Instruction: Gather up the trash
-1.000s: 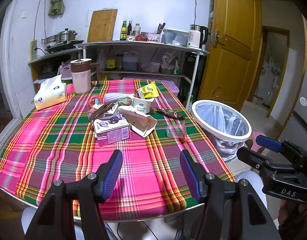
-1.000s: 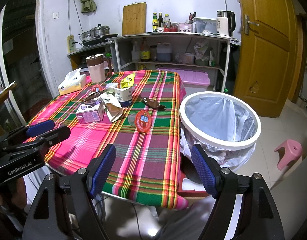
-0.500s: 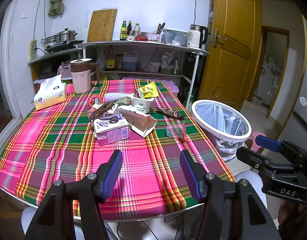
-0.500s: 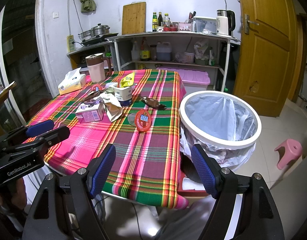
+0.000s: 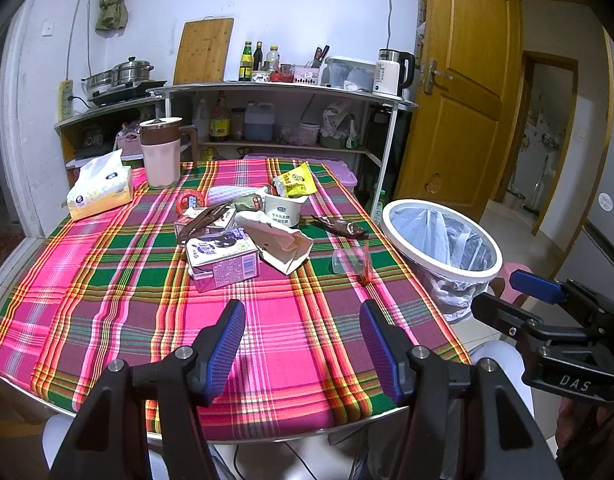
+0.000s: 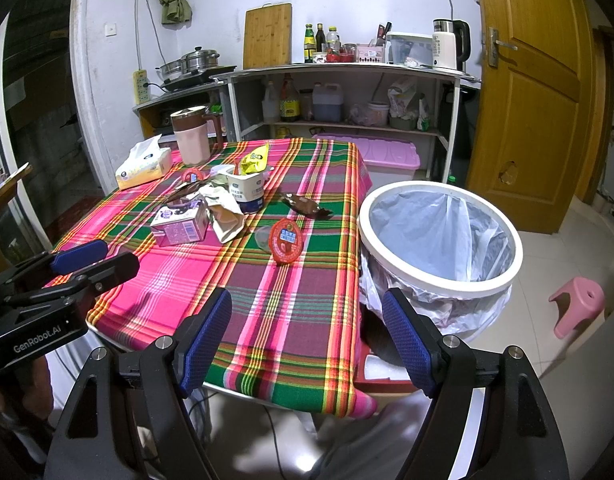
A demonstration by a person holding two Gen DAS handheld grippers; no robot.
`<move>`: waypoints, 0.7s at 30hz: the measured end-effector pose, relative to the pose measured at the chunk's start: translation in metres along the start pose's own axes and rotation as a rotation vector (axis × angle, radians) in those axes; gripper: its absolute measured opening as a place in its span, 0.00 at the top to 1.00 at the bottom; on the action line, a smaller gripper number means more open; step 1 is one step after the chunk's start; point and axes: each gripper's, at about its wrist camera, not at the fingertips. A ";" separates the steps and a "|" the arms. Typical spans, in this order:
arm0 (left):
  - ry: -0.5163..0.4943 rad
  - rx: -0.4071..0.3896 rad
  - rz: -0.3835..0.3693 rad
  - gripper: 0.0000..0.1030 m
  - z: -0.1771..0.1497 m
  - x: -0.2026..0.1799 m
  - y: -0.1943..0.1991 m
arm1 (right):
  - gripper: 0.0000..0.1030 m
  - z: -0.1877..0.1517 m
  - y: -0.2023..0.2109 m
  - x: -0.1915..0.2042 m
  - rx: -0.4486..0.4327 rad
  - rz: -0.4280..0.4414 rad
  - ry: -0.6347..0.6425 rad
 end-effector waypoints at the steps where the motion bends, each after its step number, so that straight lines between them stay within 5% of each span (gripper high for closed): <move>1: 0.000 0.000 0.000 0.43 0.000 0.000 0.000 | 0.24 0.000 0.000 0.000 0.000 0.000 0.000; 21: 0.000 0.008 -0.009 0.43 -0.003 -0.004 -0.007 | 0.24 0.004 -0.006 0.003 0.015 0.012 0.008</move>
Point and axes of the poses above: each gripper's, at about its wrist camera, not at the fingertips, and y roughly against the way its jaws point, x to its left, z to its top, and after that the axes turned 9 degrees about x, right-handed
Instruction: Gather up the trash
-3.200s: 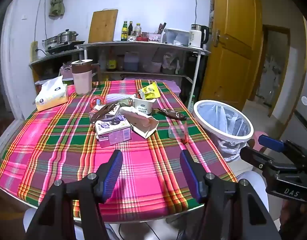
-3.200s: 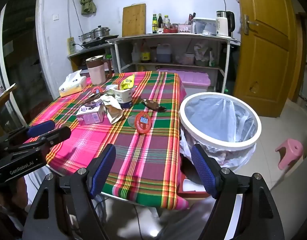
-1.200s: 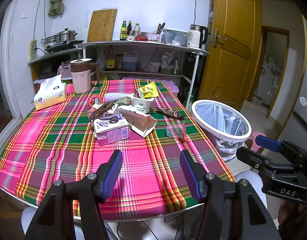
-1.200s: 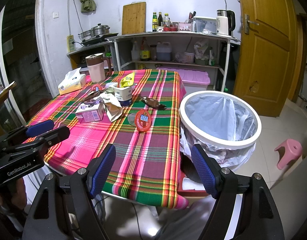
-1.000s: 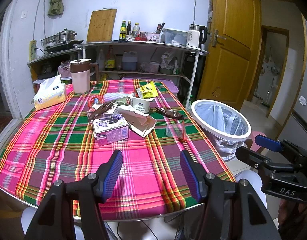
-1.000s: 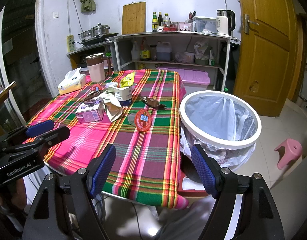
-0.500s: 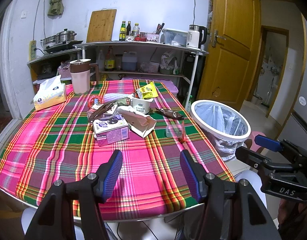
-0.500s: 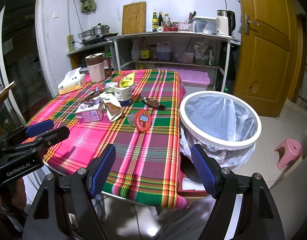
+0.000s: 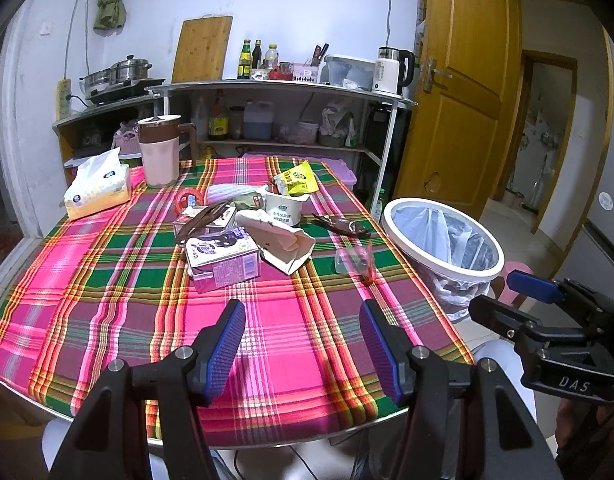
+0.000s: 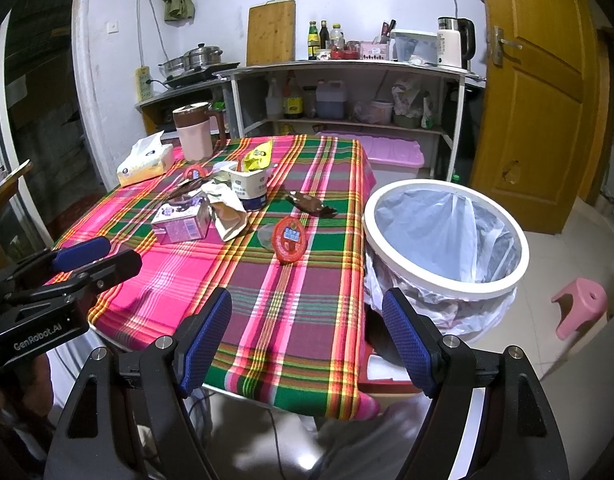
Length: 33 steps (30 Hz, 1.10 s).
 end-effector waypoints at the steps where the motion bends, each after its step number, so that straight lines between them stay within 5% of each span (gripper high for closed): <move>1: 0.002 0.002 -0.003 0.43 0.000 0.001 -0.004 | 0.24 0.000 -0.002 0.000 0.005 0.006 0.002; 22: 0.085 0.051 0.053 0.42 0.031 0.067 -0.061 | 0.24 0.048 -0.080 0.018 0.095 0.123 0.111; 33: 0.181 0.096 0.016 0.29 0.049 0.100 -0.100 | 0.24 0.073 -0.130 0.008 0.154 0.117 0.085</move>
Point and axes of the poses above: each gripper's, at about its wrist camera, not at the fingertips, and y roughly against the way its jaws point, x to its left, z to its top, and after that the axes turned 9 degrees about x, right-handed
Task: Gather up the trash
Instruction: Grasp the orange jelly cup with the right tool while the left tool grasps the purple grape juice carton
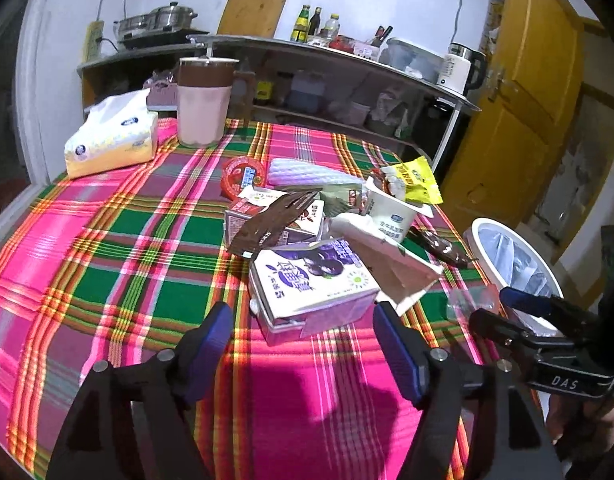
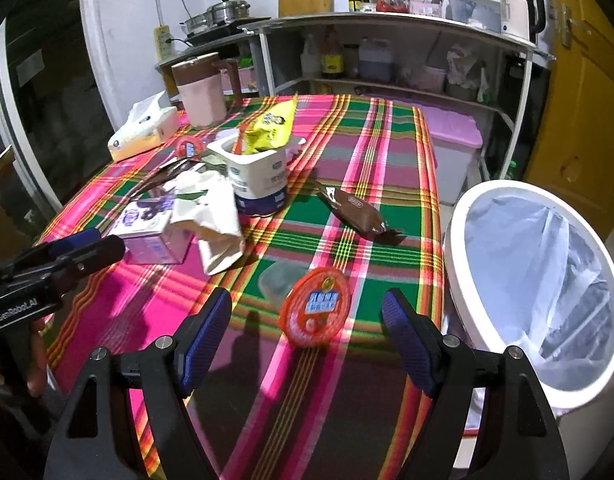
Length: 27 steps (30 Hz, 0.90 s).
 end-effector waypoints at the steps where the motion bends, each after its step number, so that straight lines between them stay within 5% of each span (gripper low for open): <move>1: 0.003 0.003 -0.004 0.27 0.000 -0.002 -0.002 | 0.24 0.002 -0.003 -0.001 0.004 -0.001 0.000; 12: 0.028 0.040 0.016 0.20 0.013 -0.014 -0.030 | 0.25 0.009 -0.019 -0.006 0.036 0.009 0.001; 17: 0.040 0.054 0.050 0.21 0.015 -0.011 -0.039 | 0.56 0.011 -0.023 -0.007 0.055 0.016 -0.001; 27: 0.001 0.032 0.122 0.27 0.006 -0.019 -0.028 | 0.57 0.003 -0.013 0.000 0.038 0.036 0.011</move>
Point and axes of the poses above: each gripper's, at about its wrist camera, not at the fingertips, and y roughly against the way its jaws point, x to its left, z to its top, and after that the axes turned 9 degrees about x, right-handed
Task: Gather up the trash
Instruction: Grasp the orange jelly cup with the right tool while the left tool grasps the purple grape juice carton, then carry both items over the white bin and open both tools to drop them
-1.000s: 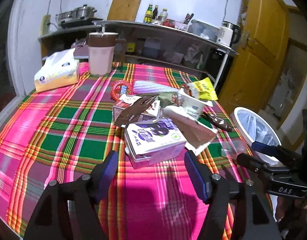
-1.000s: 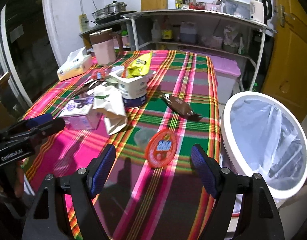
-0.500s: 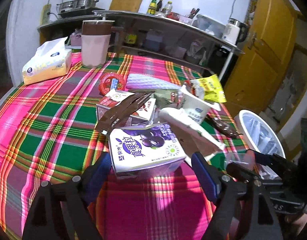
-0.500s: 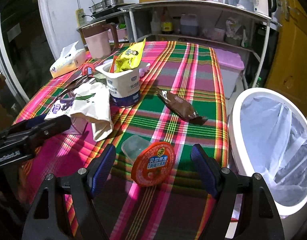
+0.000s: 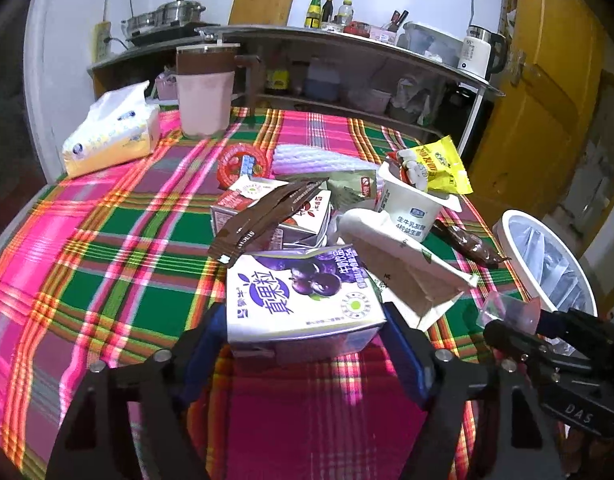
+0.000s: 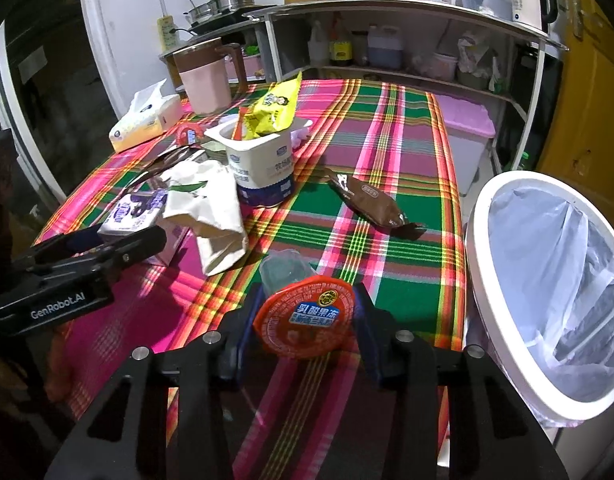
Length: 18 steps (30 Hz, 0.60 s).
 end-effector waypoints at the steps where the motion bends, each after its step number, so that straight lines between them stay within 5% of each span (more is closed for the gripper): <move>1: 0.003 0.000 0.001 0.27 -0.001 0.000 0.002 | 0.57 -0.001 0.002 0.001 -0.003 0.001 0.000; 18: -0.015 -0.083 -0.011 0.27 -0.016 -0.010 0.053 | 0.57 -0.023 0.046 0.006 -0.065 -0.011 -0.018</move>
Point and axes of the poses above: each gripper's, at about its wrist camera, not at the fingertips, and y roughly against the way its jaws point, x to its left, z to its top, and after that the axes turned 9 degrees about x, right-handed
